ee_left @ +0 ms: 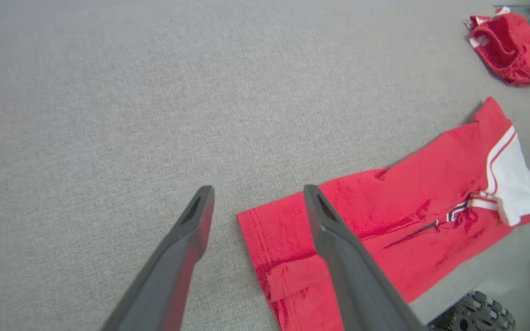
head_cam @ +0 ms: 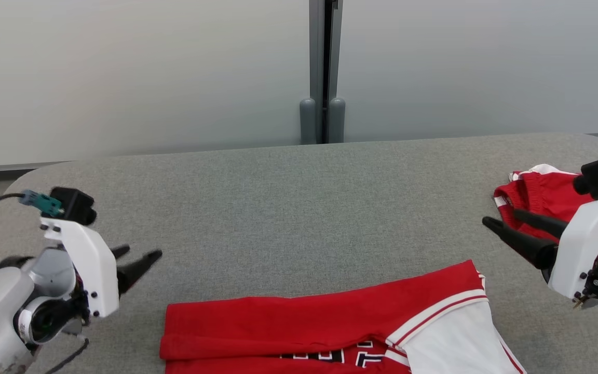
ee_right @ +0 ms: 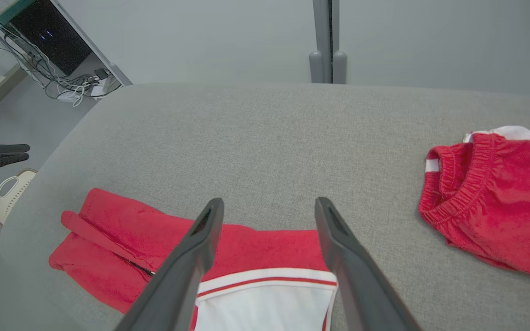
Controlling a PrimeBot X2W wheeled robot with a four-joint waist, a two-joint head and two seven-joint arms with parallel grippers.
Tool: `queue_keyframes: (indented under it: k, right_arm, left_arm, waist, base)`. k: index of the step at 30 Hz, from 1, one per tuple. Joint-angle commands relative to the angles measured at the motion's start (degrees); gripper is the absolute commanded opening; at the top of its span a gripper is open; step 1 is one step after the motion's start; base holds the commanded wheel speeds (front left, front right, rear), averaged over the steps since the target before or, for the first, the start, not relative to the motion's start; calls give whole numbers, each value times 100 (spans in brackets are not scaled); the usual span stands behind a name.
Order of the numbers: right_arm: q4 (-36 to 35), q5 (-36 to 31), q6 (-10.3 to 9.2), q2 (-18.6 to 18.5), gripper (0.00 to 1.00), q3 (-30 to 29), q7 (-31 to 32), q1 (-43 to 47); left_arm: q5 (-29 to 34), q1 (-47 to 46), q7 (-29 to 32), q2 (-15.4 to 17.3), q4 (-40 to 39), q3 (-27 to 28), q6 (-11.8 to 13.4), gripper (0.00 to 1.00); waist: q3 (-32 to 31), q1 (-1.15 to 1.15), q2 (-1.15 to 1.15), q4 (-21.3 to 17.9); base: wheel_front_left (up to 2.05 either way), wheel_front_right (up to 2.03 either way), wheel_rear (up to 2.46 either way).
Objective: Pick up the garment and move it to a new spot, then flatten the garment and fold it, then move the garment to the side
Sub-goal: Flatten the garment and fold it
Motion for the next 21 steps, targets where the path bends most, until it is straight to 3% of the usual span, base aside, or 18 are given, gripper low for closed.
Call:
queue_keyframes:
  k: [1, 5, 6, 9, 14, 19, 21]
  right_arm:
    - [-40, -321, 1, 82, 100, -154, -529, 137]
    - [-5, -846, 1, 400, 100, -533, -1601, 259]
    - [-5, -846, 1, 400, 100, -533, -1601, 259]
    - [60, -1201, 1, 688, 100, -830, -2387, 465]
    - [273, -1774, 1, 1031, 100, -1324, -3261, 876]
    - [507, -2050, 1, 1441, 100, -1648, -3617, 1449]
    - [635, -2151, 1, 1547, 100, -1756, -3667, 1661]
  left_arm:
    - [165, 2, -670, 86, -235, 273, 175, 100]
    - [650, 339, -1793, 206, -702, 493, 660, 100]
    - [650, 339, -1793, 206, -702, 493, 660, 100]
    - [1130, 560, -2690, 310, -1064, 674, 1253, 100]
    - [1552, 1244, -4099, 214, -1641, 985, 2103, 100]
    - [1923, 2027, -4503, 81, -2030, 1403, 2589, 100]
    - [2122, 2328, -4516, -170, -2289, 1775, 2651, 100]
  waist:
    - [-19, 0, 0, 21]
    - [-19, 0, 0, 74]
    - [-19, 0, 0, 74]
    - [16, 0, 0, 157]
    - [44, 0, 0, 299]
    - [52, 0, 0, 393]
    - [62, 0, 0, 422]
  base:
    - [0, 0, 0]
    - [0, 0, 0]
    - [0, 0, 0]
    - [0, 0, 0]
    - [0, 0, 0]
    - [0, 0, 0]
    - [0, 0, 0]
